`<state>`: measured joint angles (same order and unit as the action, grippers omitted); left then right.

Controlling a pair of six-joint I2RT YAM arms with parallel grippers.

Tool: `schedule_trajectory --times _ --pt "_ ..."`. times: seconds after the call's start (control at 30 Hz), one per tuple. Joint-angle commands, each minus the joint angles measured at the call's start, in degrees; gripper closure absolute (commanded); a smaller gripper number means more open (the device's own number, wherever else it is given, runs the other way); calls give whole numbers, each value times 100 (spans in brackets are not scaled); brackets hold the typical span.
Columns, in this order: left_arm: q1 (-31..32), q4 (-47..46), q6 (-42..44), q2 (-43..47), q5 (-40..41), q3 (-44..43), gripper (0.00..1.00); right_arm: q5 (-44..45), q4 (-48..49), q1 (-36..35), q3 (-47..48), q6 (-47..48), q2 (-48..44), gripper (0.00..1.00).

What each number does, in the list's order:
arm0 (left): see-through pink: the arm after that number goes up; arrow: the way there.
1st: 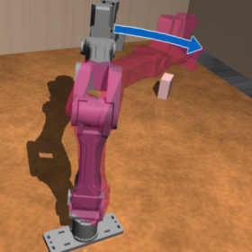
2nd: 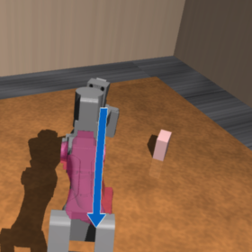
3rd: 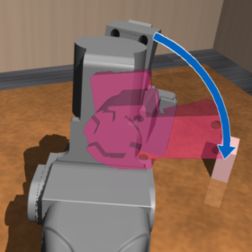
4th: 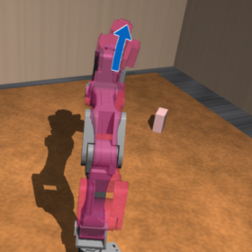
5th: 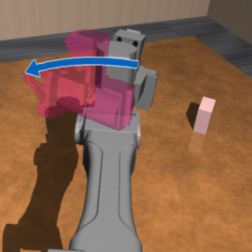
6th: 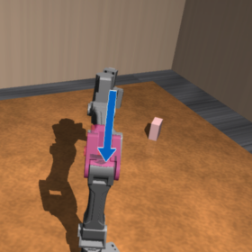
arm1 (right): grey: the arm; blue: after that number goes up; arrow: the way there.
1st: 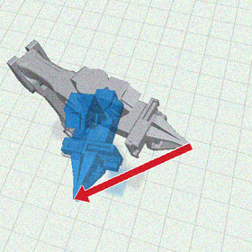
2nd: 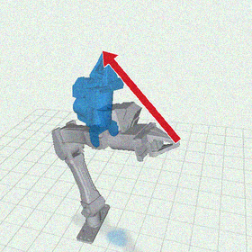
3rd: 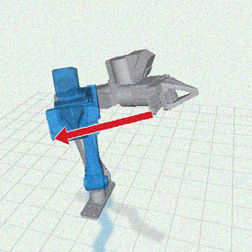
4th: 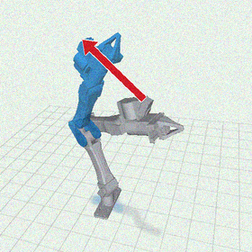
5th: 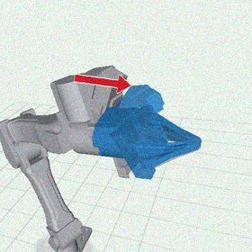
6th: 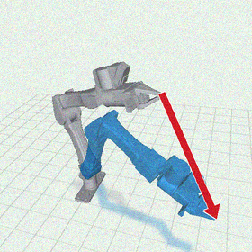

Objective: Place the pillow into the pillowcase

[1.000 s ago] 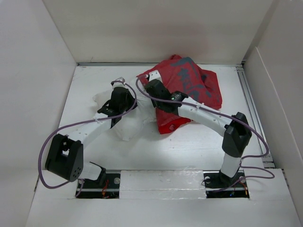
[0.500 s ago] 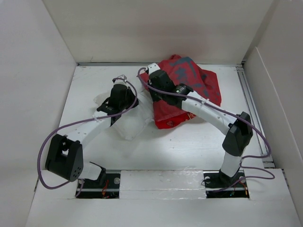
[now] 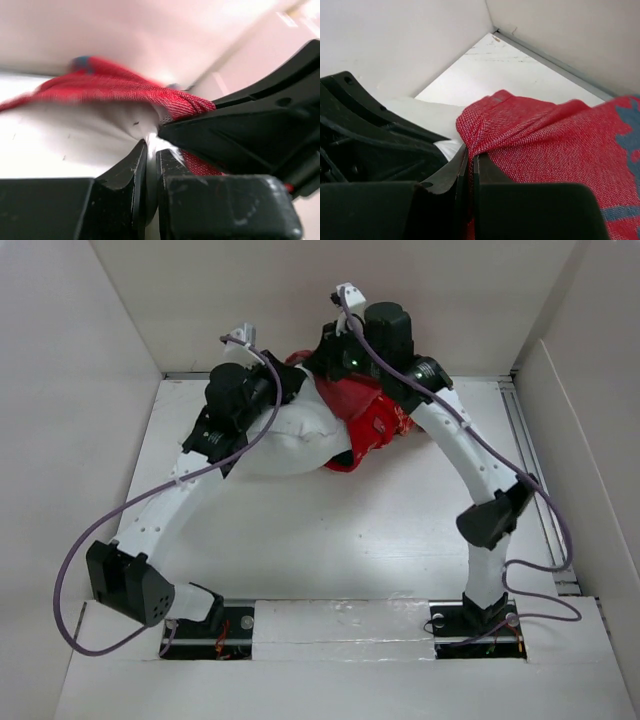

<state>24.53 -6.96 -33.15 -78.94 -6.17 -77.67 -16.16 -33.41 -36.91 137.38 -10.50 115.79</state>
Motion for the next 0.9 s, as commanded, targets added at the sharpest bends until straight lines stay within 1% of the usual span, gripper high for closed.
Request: schedule_trajectory --times 0.0,0.03,0.07,0.1,0.13,0.17,0.2,0.23,0.27,0.33,0.37,0.4,0.43,0.47,0.5,0.53,0.63,0.67,0.7,0.73,0.77,0.8,0.83,0.87 --pt "69 -1690 -183 316 -288 460 100 -557 599 -256 -1211 -251 -522 100" --pt "69 -1903 -183 317 -288 1168 100 -816 651 -186 -1492 -251 -522 100" --pt "69 -2079 -236 378 -288 1497 100 -1201 808 -185 -2174 -251 -522 100" --pt "69 -2238 -236 379 -192 1796 100 -1605 1071 -133 -2572 -468 -522 100" --pt "69 -2596 -184 301 -78 2095 100 -2375 1856 -133 -2976 -609 -644 100" --pt "69 -2983 -183 152 54 2663 100 -3122 3021 -133 -3842 -1142 -880 100" --pt "69 -2986 -183 63 55 2921 100 -3130 3033 -133 -4181 -1147 -978 100" --pt "69 -3369 -183 -24 133 3159 100 -3417 3903 -133 -4402 -1652 -1040 100" --pt "69 -3591 -236 -112 134 3588 100 -3759 4121 -272 -4526 -1813 -1041 100" --pt "139 -4248 -306 -393 134 3942 100 -3763 4123 -439 -4466 -1815 -1111 100" --pt "139 -4426 -376 -481 134 4170 100 -4015 4184 -597 -4396 -1815 -1111 100" --pt "218 -4645 -446 -674 134 4233 100 -4453 4498 -738 -4317 -1954 -1024 100" --pt "271 -4648 -447 -676 134 4234 100 -4457 4501 -739 -4316 -1956 -962 100" --pt "271 -4761 -525 -824 64 4234 100 -4666 5484 -791 -4403 -2504 -962 100" --pt "271 -4762 -578 -825 -6 4234 100 -4781 5981 -853 -4561 -2883 -962 100" --pt "271 -4814 -579 -886 -7 4173 100 -4782 6152 -853 -4710 -3053 -1031 100" --pt "271 -4649 -632 -808 -59 3945 100 -4625 5961 -766 -5044 -2888 -1085 100" --pt "271 -4500 -632 -738 -59 3831 100 -4511 5742 -687 -5107 -2452 -1137 100" --pt "271 -4046 -458 -737 80 3699 100 -4292 4757 -686 -5107 -2048 -1216 100" --pt "271 -3763 -395 -633 221 3419 100 -3611 4260 -608 -5107 -1652 -1216 100" --pt "202 -3586 -342 -553 326 3347 100 -3439 4020 -607 -5299 -1378 -1286 100" --pt "140 -3497 -342 -396 406 3346 100 -3498 4018 -538 -5457 -1280 -1356 100" --pt "139 -3444 -272 -334 459 3346 100 -4125 4522 -537 -5615 -1418 -1357 100" --pt "78 -3444 -271 -333 459 3346 100 -4454 5241 -537 -6104 -1802 -1461 100"
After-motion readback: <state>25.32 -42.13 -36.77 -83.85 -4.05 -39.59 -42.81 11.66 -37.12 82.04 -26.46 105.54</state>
